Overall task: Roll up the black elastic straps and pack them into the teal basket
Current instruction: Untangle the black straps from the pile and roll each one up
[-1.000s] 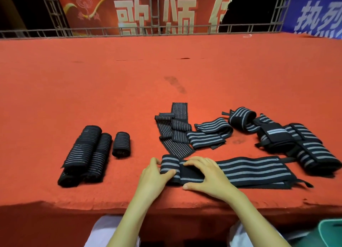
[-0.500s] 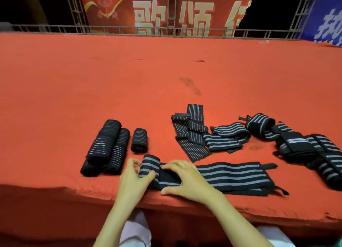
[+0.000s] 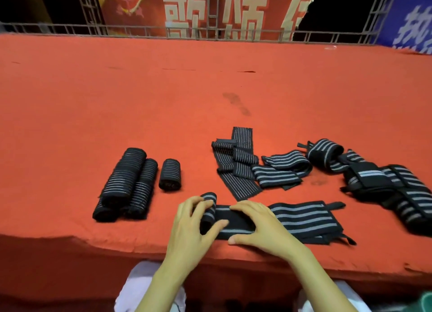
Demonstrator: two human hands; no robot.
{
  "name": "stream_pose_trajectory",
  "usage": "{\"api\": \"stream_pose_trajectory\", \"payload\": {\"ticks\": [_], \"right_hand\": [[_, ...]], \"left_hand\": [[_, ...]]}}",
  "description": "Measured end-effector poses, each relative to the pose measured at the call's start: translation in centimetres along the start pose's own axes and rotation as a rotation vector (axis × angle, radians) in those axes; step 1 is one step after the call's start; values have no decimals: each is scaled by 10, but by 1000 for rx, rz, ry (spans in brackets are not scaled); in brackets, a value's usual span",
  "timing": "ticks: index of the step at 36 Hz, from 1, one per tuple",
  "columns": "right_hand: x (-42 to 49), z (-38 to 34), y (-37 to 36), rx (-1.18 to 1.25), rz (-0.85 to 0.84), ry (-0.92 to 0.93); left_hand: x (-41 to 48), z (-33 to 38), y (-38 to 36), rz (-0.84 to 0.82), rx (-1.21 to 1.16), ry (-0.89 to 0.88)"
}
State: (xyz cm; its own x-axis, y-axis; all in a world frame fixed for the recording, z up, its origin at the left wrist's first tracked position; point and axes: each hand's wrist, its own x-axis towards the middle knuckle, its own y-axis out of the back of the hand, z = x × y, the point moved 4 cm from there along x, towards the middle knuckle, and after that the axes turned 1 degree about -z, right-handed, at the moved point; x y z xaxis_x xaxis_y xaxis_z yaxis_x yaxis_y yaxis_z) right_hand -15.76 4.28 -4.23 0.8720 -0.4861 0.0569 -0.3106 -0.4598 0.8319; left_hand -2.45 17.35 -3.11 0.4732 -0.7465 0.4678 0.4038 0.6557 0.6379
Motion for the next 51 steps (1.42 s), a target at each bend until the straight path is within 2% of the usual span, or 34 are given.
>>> {"api": "stream_pose_trajectory", "payload": {"ticks": [3, 10, 13, 17, 20, 30, 38, 43, 48, 51], "right_hand": [[-1, 2, -1, 11, 31, -1], [-3, 5, -6, -7, 57, -21], [-3, 6, -6, -11, 64, -29], [-4, 4, -6, -14, 77, -19], [-5, 3, -6, -11, 91, -12], [-10, 10, 13, -70, -5, -25], [-30, 36, 34, -60, -8, -83], [-32, 41, 30, -8, 41, -62], [-35, 46, 31, 14, 97, -93], [-37, 45, 32, 32, 115, -105]], "left_hand": [[0, 8, -3, -70, -42, -3], [10, -8, 6, -119, -277, 171], [12, -13, 5, -111, -313, 273], [10, -23, -4, -156, -359, 504], [10, -18, -8, -186, -327, 556], [16, 19, -16, -103, -56, 401], [16, 40, -29, 37, 340, 86], [17, 56, -45, 5, 251, -48], [20, 66, -57, -154, -88, -27], [21, 67, -59, -179, -212, -36]]}}
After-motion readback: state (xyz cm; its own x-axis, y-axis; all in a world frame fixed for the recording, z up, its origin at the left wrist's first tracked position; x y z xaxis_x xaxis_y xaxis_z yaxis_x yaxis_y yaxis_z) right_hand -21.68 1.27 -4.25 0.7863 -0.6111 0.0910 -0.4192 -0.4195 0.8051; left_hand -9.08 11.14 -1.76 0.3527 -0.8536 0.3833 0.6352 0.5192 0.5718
